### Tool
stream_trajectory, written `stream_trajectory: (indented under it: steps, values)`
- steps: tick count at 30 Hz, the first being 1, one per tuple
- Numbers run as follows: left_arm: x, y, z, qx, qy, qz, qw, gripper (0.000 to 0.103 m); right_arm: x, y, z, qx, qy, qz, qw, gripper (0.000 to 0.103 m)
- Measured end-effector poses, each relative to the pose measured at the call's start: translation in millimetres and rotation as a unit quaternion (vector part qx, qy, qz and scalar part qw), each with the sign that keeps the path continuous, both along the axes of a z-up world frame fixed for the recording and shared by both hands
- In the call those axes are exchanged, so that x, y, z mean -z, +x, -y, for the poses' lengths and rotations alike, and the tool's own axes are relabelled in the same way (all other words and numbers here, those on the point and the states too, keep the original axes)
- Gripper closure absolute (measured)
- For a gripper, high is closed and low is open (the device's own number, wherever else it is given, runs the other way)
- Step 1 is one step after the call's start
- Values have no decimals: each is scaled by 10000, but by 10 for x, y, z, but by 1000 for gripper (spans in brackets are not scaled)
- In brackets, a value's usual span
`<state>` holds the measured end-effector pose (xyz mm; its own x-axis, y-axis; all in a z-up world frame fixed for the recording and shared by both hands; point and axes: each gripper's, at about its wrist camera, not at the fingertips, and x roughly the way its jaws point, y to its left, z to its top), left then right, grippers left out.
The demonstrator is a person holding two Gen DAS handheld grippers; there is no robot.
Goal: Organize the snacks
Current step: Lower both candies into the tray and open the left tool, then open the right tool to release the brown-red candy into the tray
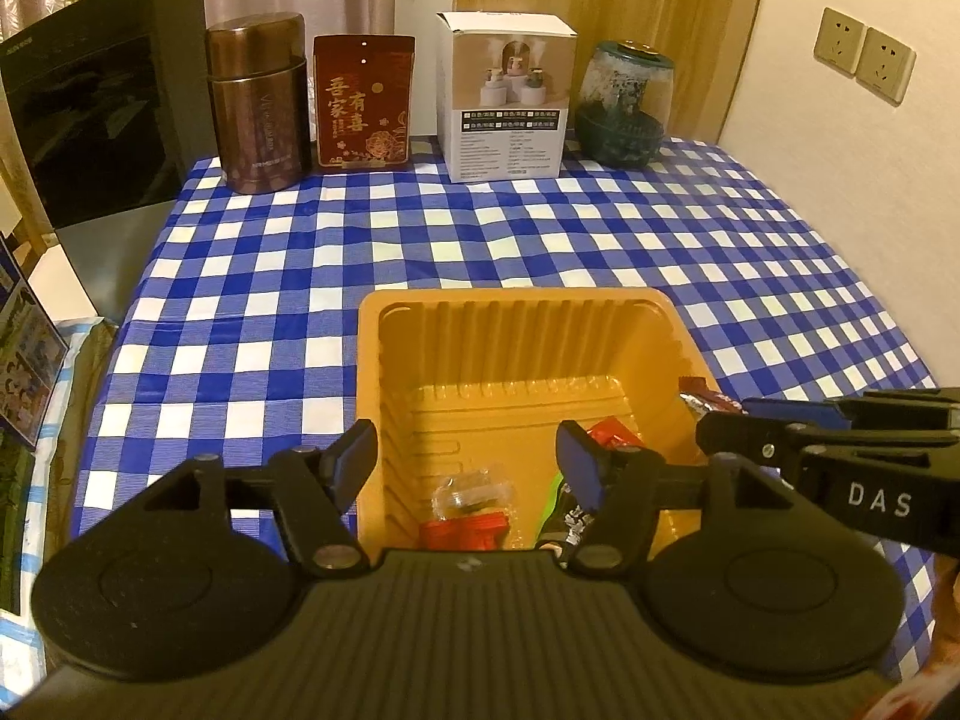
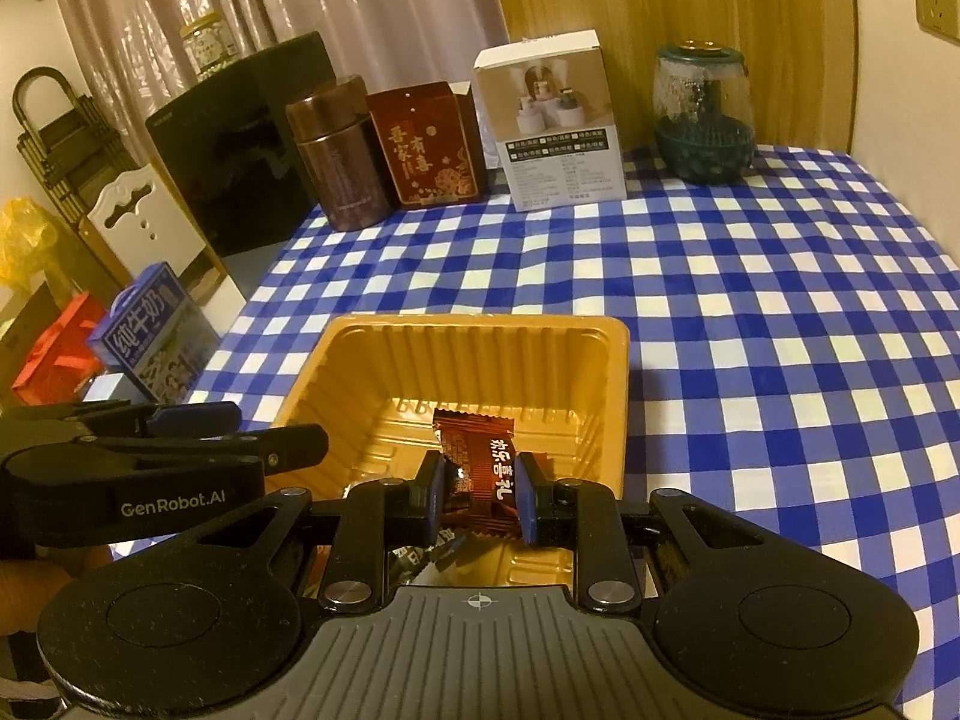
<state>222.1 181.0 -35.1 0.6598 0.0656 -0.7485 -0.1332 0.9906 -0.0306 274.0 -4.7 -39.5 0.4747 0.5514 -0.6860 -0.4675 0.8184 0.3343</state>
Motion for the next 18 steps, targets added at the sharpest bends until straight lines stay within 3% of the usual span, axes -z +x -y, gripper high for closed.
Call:
stream_trajectory:
  steps: [9, 10, 11, 13, 18]
  values:
    - [5, -17, -54, -83, 61, -13, 9999, 36, 68, 62, 18, 101, 214, -140, 9996, 77]
    - [6, -23, -53, -96, 67, -15, 9999, 35, 75, 72, 29, 142, 263, -162, 9994, 73]
    - [7, -29, -53, -107, 74, -16, 9999, 34, 79, 80, 47, 182, 319, -177, 9992, 60]
    - [11, -46, -57, -122, 90, -26, 9999, 33, 80, 88, 91, 249, 465, -204, 9984, 44]
    - [16, -87, -60, -160, 84, -27, 9998, 29, 56, 101, 175, 347, 460, -180, 9982, 44]
